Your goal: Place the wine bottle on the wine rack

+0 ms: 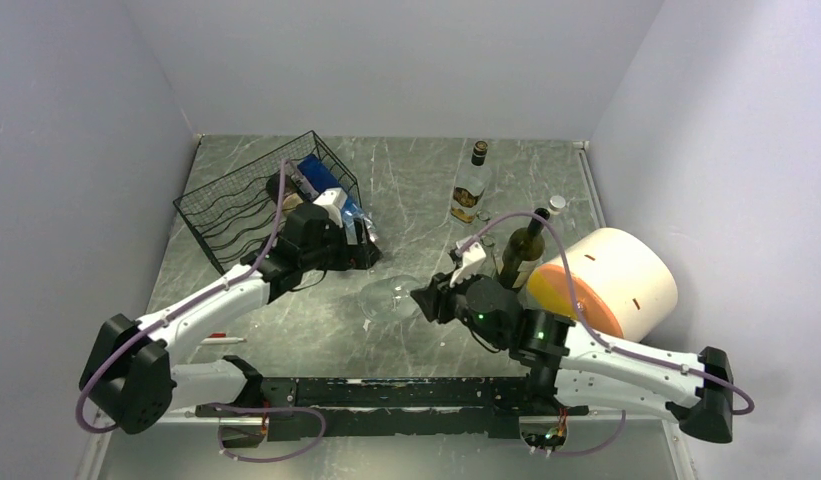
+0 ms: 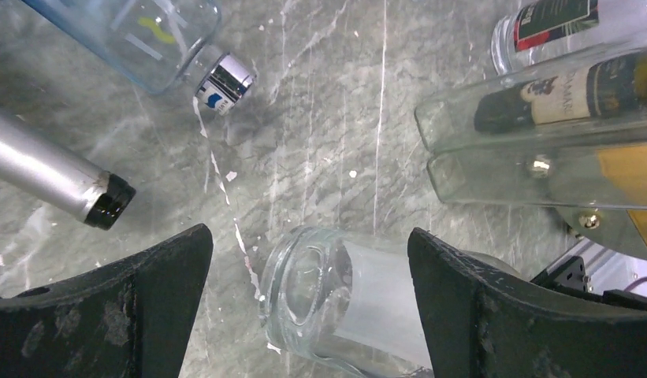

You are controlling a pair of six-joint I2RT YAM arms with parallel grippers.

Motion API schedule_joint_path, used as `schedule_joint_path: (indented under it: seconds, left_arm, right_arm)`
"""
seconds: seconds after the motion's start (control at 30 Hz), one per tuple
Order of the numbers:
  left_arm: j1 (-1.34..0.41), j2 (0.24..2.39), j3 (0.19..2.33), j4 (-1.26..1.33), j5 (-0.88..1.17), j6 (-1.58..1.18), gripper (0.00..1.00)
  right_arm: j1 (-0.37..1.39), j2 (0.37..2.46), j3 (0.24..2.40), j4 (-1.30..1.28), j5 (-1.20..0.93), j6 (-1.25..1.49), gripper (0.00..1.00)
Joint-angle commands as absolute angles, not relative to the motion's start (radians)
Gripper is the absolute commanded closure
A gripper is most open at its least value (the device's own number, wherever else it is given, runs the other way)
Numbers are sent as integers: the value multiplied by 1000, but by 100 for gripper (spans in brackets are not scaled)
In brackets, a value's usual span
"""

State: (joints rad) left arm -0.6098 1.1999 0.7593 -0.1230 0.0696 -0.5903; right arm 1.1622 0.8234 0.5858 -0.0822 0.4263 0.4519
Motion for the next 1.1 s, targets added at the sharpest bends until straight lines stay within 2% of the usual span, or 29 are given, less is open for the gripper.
schedule_joint_path:
  seconds: [0.0,0.17,0.4,0.67,0.93,1.0,1.07]
  left_arm:
    - [-585,1238,775,-68,205,-556,2]
    - [-582,1250,766,-64,264,-532,2]
    - [-571,1229,709,-91,233,-500,2]
    - [-566,1244,708,-109,213,-486,2]
    - [-559,1299,695,-73,293,-511,2]
    - [-559,1304,679,-42,324,-521,6]
    - [-559,1305,663,3,381,-526,11]
  right_arm:
    - [1183,762,586,-339,424,505,100]
    - [1185,828,601,-469,366,558,100]
    - [1187,953,633,-494,256,581,100]
    - [1189,1053,676,-492,250,551,100]
    - [1188,1110,633,-421,219,539,100]
    - [1188,1097,617,-412,223,544,100]
    - [1188,1085,596,-397,218,534,92]
